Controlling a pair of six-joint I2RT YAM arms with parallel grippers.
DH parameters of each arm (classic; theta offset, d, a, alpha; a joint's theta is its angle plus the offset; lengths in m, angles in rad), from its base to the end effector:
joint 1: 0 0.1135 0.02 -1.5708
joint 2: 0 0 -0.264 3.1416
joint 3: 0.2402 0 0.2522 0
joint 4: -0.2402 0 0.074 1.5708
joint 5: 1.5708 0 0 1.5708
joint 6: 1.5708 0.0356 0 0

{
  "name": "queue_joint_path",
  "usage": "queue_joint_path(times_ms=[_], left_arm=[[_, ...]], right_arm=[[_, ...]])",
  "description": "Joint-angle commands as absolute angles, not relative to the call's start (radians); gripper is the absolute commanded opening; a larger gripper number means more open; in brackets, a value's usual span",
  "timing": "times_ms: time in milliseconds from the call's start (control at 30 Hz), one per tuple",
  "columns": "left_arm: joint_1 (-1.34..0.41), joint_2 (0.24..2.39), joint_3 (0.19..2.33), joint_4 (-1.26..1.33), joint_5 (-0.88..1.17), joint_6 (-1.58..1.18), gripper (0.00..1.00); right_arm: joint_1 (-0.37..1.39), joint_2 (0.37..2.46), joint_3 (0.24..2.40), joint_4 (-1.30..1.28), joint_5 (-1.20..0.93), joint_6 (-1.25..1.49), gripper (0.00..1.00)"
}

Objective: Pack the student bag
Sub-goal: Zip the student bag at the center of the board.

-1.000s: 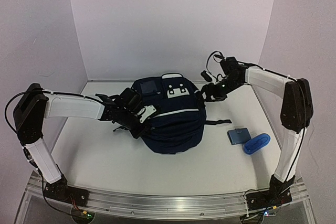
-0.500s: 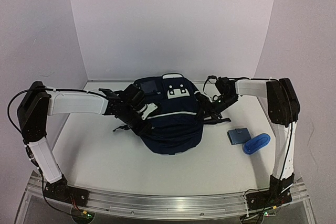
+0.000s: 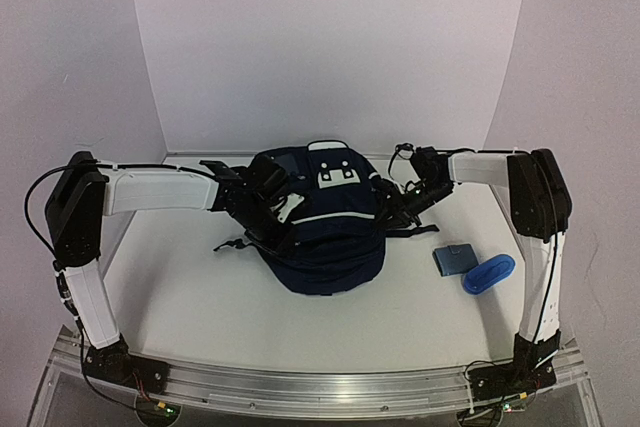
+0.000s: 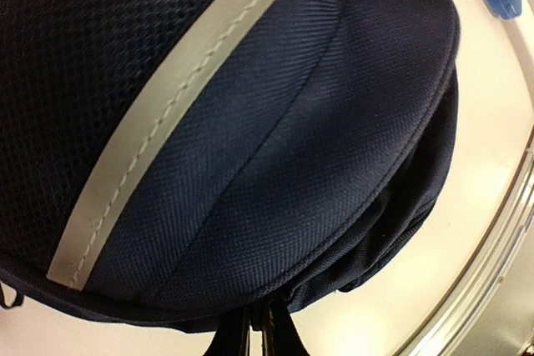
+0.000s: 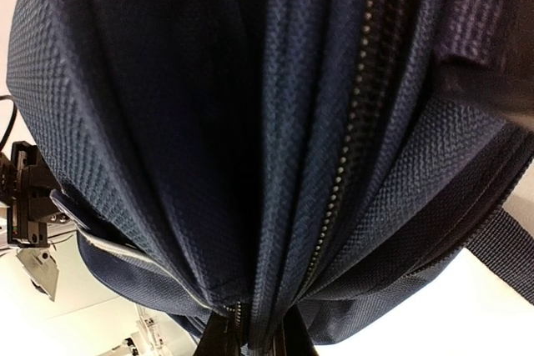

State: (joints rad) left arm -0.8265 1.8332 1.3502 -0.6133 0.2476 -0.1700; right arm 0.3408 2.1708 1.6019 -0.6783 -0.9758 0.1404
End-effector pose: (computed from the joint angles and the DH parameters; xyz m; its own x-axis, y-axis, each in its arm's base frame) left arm 0.2530 -0.2875 0.2113 -0.7274 0.5477 -0.4134 0.6757 0.6768 -0.2922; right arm 0.4026 0.1741 0.1609 -0.9457 -0.2522 -0.2050 -0.3062 0.4803 0.8219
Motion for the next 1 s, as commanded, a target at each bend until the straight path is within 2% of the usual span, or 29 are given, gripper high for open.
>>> queue_joint_path(times_ms=[0,100,333,533,633,700,967], left_arm=[[-0.864,1.78,1.37,-0.663,0.229,-0.29,0.0],[-0.877,1.812,1.424,-0.672,0.219,-0.339,0.0],[-0.945,2.072,1.778,-0.745,0.206,-0.449,0.0],[-0.935,1.967,1.583,-0.639,0.163,-0.561,0.0],[-0.934,1.955,1.581,-0.656,0.153,-0.536,0.0],[-0.935,2.003,1.649,-0.678,0.156,-0.516,0.0],[-0.941,2.305,2.145,-0.689,0.236,-0.475,0.0]], right_arm=[[0.389,2.113,1.592,-0.598,-1.089,0.243,0.0],[0.388,2.097,1.565,-0.515,-1.101,0.335,0.0],[0.403,2.048,1.487,-0.285,-1.11,0.542,0.0],[0.401,2.016,1.455,-0.275,-1.11,0.548,0.0],[0.403,2.01,1.447,-0.258,-1.102,0.563,0.0],[0.406,2.014,1.444,-0.23,-1.1,0.584,0.0],[0.437,1.99,1.394,-0.057,-1.082,0.734,0.0]])
